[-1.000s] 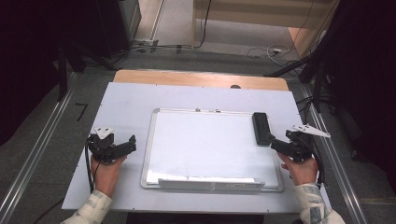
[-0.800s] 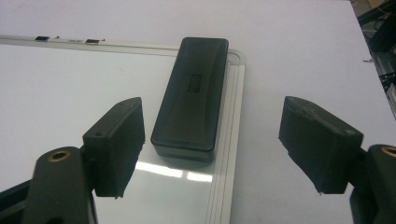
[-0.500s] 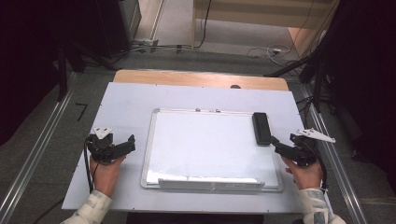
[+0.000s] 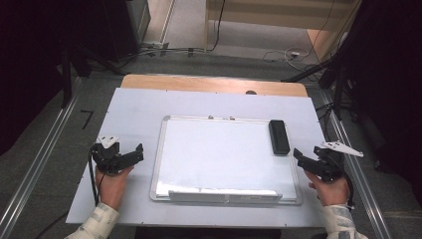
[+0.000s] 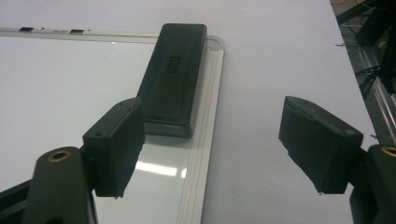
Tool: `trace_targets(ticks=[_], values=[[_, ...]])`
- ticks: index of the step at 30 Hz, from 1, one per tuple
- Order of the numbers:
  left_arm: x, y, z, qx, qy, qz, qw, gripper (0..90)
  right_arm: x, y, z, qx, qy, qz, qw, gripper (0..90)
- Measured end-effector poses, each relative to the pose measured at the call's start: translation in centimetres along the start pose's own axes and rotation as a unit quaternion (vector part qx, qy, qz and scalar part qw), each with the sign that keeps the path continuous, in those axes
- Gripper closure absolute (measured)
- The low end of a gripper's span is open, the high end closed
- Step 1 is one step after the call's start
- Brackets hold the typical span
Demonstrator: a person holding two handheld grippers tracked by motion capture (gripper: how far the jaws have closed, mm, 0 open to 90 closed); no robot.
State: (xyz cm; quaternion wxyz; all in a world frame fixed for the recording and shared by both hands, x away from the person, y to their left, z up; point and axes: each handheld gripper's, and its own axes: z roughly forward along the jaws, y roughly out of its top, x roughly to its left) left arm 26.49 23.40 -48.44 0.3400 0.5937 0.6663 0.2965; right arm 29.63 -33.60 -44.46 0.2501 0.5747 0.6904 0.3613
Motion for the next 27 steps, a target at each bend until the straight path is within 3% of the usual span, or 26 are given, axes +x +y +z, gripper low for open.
trace_targets(ticks=[12,27], values=[[0.1,0.0,0.1,0.004,-0.001,-0.006,1.0,4.6,-1.4,-1.1,-0.9,0.005,-0.012,0.013,0.9998,21.0],[0.3,0.0,0.0,0.003,-0.001,-0.013,0.9999,4.6,-2.1,-1.7,-1.7,0.003,-0.025,0.019,0.9995,21.0]])
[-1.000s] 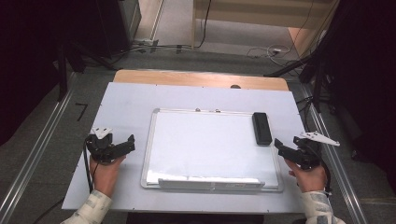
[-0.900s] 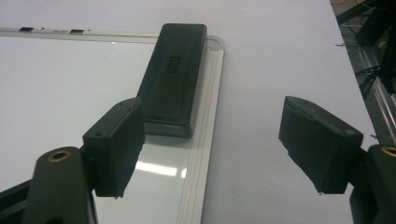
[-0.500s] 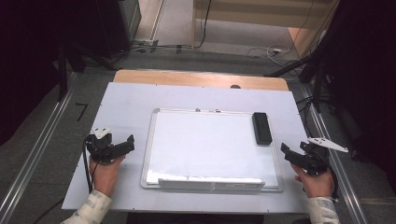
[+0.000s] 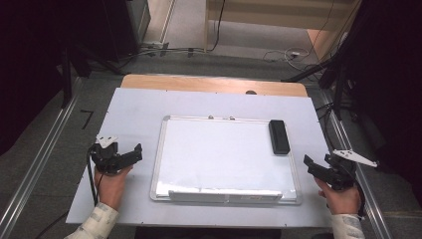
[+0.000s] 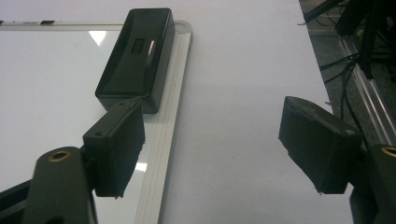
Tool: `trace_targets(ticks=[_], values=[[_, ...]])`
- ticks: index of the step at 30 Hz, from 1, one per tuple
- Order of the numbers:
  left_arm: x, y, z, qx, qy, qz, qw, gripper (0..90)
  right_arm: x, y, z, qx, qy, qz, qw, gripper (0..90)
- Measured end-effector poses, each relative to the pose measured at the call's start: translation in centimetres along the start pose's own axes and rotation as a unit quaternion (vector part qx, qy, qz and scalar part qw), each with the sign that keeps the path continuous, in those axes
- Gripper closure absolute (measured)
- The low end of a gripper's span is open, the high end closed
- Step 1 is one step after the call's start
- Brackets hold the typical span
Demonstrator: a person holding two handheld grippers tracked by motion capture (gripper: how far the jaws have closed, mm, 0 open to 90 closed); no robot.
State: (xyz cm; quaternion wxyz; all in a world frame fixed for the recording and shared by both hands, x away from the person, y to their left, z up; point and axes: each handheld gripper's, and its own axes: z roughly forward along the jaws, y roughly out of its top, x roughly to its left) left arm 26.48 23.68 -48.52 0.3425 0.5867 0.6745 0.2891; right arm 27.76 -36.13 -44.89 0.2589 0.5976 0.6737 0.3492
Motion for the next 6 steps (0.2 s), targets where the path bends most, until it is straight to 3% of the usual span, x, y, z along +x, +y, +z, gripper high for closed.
trace_targets(ticks=[6], values=[[-0.03,0.01,0.01,0.0,0.0,-0.001,1.0,4.6,-0.18,-0.19,-0.26,-0.001,-0.003,0.003,1.0,21.0]])
